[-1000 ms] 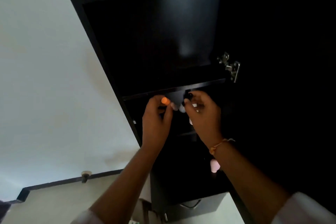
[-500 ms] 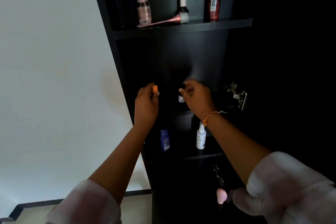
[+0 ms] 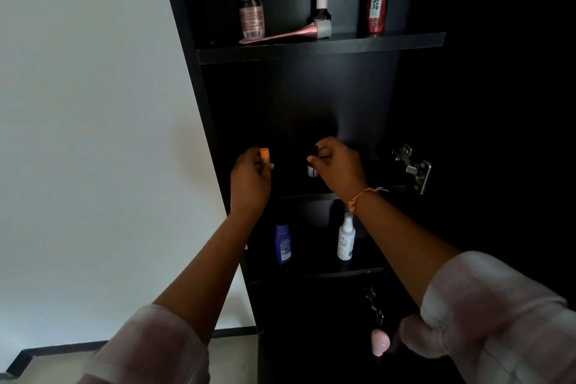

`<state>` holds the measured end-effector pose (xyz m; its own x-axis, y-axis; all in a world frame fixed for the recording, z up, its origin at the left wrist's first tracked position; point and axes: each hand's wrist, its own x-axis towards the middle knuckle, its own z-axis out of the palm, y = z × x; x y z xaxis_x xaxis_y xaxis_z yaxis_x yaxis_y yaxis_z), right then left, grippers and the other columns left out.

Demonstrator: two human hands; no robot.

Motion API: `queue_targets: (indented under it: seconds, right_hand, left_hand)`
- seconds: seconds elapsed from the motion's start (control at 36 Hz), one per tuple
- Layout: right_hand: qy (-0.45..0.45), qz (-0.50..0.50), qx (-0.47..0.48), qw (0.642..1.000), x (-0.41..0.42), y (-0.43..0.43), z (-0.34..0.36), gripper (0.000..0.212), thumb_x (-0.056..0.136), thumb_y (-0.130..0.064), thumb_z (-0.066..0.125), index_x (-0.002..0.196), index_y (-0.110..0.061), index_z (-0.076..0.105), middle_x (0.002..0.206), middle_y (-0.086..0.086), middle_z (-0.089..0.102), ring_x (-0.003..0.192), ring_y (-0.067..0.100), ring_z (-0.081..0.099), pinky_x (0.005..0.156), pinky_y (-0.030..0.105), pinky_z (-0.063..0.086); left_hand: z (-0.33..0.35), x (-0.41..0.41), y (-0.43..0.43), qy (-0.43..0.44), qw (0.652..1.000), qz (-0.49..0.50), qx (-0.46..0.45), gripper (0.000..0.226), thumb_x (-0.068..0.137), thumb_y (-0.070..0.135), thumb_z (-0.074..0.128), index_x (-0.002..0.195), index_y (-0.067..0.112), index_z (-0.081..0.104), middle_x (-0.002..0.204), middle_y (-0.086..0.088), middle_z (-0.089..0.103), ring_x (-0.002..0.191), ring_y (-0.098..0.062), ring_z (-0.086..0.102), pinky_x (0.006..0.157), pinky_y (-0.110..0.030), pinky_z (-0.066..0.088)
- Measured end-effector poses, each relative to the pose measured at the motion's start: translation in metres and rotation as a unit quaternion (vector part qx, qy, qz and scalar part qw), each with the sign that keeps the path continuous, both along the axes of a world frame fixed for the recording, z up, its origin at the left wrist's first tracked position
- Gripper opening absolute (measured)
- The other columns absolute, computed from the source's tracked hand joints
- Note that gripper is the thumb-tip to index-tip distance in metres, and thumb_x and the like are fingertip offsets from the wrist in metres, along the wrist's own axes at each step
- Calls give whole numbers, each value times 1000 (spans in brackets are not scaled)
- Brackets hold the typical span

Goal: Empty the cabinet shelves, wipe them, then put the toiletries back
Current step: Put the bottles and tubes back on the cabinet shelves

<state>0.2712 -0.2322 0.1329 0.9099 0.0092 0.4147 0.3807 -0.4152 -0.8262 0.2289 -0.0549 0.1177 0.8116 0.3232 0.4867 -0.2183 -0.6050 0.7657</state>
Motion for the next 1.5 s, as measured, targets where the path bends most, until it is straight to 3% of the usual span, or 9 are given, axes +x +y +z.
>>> queue_targets:
  seconds: [0.19,0.31,0.47,0.56,0.86,0.97,1.11,1.33,1.5]
  right_hand:
    - [7,20,5,1000,5,0,-7,27,82,-12,76,105,-9,63,95,6,71,84,18,70,79,28,57]
    - [5,24,3,1000,5,0,-7,29,82,-14,76,107,-9,63,95,5,71,83,17,70,78,27,57]
    - [9,16,2,1000,5,-1,-9,36,82,-18,77,114,-8,62,93,-1,64,83,14,66,76,24,54]
    - [6,14,2,1000,4,-1,-10,37,83,-17,76,115,-8,61,94,0,64,81,12,65,72,18,51]
    - [6,16,-12,1000,-1,-1,-9,38,83,-18,76,117,-7,61,97,1,65,84,13,65,78,26,56]
    - [1,21,-17,1000,-4,-1,-8,36,84,-14,74,117,-5,62,100,4,66,86,13,64,79,24,54]
    - [5,16,-17,1000,-4,0,-7,35,84,-14,75,115,-2,63,101,9,68,87,14,64,82,26,54]
    - [14,8,-15,1000,-2,1,-9,37,82,-17,76,114,-2,64,97,7,68,85,13,64,84,28,55]
    - [14,9,-19,1000,-1,1,-9,39,82,-18,77,115,-2,63,94,1,63,86,12,62,81,23,52]
  left_hand:
    - [-4,1,2,19,1000,-20,-9,33,89,15,68,119,15,57,98,5,60,89,-11,61,77,-18,46]
    - [-6,4,3,31,999,-23,-5,42,86,14,71,124,14,52,99,2,60,91,-16,63,83,-28,52]
    - [-8,5,3,33,999,-7,-1,53,84,16,73,131,12,48,102,2,58,90,-13,61,82,-26,51]
    - [-9,6,3,32,999,1,6,50,86,14,71,131,12,49,101,4,56,93,-14,60,81,-23,49]
    - [-7,7,2,59,993,-26,99,41,89,11,66,129,10,58,106,-5,63,96,-18,61,84,-24,48]
    - [0,11,1,109,974,-35,196,21,94,9,57,112,7,67,101,-14,66,83,-25,63,72,-29,51]
    - [-1,14,2,144,959,-24,242,17,91,8,52,101,9,66,108,-20,55,92,-38,57,82,-45,52]
    - [5,4,1,102,992,-17,77,19,93,12,58,110,6,57,97,-14,60,79,-25,60,64,-27,44]
    - [5,0,2,90,996,-9,18,20,91,15,62,108,6,55,95,-12,63,83,-23,63,69,-27,46]
